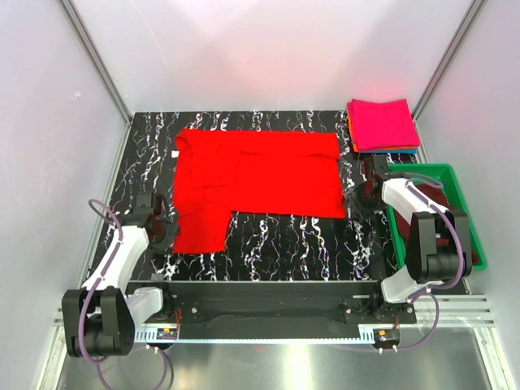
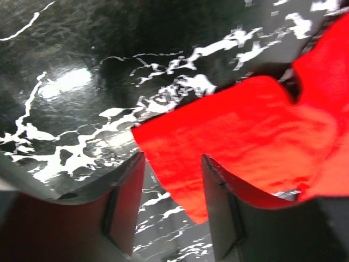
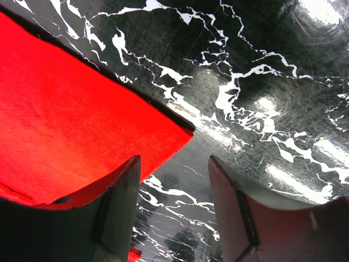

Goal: Fold and stack the t-shirts
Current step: Fold the tshirt

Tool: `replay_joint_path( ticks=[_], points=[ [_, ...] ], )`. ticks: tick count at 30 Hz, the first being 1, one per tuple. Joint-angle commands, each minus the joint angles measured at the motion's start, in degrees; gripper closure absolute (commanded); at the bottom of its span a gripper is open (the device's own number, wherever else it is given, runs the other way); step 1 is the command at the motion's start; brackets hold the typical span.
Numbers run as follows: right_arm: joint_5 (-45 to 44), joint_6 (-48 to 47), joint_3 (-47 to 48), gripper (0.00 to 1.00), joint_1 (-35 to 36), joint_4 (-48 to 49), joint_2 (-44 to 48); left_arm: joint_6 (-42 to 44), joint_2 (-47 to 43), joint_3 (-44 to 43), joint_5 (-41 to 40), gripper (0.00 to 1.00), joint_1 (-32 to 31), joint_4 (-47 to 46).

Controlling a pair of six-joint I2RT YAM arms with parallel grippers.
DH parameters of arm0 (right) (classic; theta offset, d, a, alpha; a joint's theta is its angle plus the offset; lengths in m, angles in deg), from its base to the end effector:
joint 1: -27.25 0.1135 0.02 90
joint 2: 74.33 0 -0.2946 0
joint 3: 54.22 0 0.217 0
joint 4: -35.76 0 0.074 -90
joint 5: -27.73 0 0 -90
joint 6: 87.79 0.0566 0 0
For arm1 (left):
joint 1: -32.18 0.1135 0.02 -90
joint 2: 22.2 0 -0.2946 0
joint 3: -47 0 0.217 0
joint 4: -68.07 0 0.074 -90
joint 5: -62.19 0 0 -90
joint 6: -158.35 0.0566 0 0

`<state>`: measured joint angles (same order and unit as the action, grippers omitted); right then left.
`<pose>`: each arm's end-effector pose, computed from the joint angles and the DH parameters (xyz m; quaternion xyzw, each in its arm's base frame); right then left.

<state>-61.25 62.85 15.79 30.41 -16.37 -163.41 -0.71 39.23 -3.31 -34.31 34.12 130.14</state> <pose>0.2620 0.0155 0.2135 0.4731 0.8657 0.0938 0.1340 0.1294 0.0108 0.2057 -0.5803 0.7993 -0.0339 0.1526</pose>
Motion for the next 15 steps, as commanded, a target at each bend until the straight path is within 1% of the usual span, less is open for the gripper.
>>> replay_joint_path(
  ticks=[1, 2, 5, 8, 11, 15],
  points=[
    [-1.19, -0.44, 0.89, 0.40, 0.45, 0.66, 0.92, -3.18, -1.58, 1.65, -1.41, 0.51, 0.09, -1.63],
    [-1.19, -0.44, 0.98, 0.40, 0.45, 0.48, 1.01, -3.62, -1.23, 2.35, -1.15, 0.53, 0.09, -1.72],
    [-1.28, -0.52, 1.33, 0.40, 0.45, 0.13, 1.36, -3.72, 0.35, 2.88, -0.79, 0.55, 0.09, -2.42],
    [-1.54, -0.79, 1.94, 0.40, 0.36, -0.66, 1.19, -4.07, 1.15, 2.62, -2.19, 0.55, 0.09, -1.46],
    [-1.63, -1.40, 2.30, 0.40, 0.36, -0.75, 1.01, -5.03, 1.32, 2.53, -4.04, 0.52, 0.00, 0.91],
    [-1.81, -1.67, 2.30, 0.40, 0.45, -0.58, 0.84, -5.30, 1.94, 4.46, -3.61, 0.52, 0.00, -1.28]
  ],
)
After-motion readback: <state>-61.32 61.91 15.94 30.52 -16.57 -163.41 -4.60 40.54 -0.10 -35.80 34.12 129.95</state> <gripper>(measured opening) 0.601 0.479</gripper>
